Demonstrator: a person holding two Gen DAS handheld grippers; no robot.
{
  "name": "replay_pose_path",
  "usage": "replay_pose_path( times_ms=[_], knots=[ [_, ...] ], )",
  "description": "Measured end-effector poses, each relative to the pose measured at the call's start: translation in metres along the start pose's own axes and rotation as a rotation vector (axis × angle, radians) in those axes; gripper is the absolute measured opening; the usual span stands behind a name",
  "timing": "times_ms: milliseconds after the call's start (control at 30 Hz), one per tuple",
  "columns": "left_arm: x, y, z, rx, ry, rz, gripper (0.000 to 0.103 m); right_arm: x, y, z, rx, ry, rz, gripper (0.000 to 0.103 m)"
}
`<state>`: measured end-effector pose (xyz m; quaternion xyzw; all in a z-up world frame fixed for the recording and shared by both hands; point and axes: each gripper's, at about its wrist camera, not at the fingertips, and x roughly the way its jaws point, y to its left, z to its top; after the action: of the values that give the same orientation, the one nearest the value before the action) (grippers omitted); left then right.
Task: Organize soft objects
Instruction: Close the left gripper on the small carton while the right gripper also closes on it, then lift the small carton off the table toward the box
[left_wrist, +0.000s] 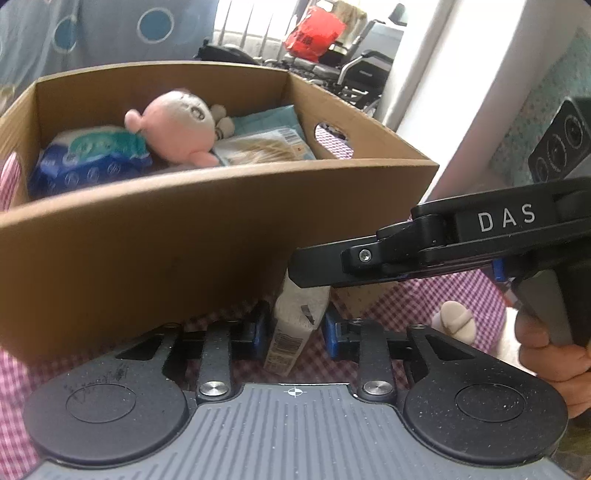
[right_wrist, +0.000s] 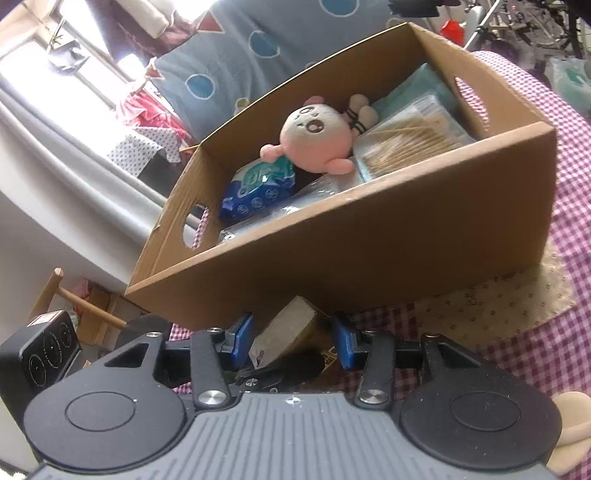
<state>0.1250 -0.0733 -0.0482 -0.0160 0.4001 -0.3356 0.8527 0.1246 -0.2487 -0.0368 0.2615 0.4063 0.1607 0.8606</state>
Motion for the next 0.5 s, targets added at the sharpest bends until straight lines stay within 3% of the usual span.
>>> replay_pose_path(
  times_ms=[500],
  knots=[
    [-0.004, 0.006, -0.011, -0.016, 0.103, 0.078, 0.03, 0.016, 0.023, -0.014, -0.031, 0.075, 0.078, 0.048]
  ],
)
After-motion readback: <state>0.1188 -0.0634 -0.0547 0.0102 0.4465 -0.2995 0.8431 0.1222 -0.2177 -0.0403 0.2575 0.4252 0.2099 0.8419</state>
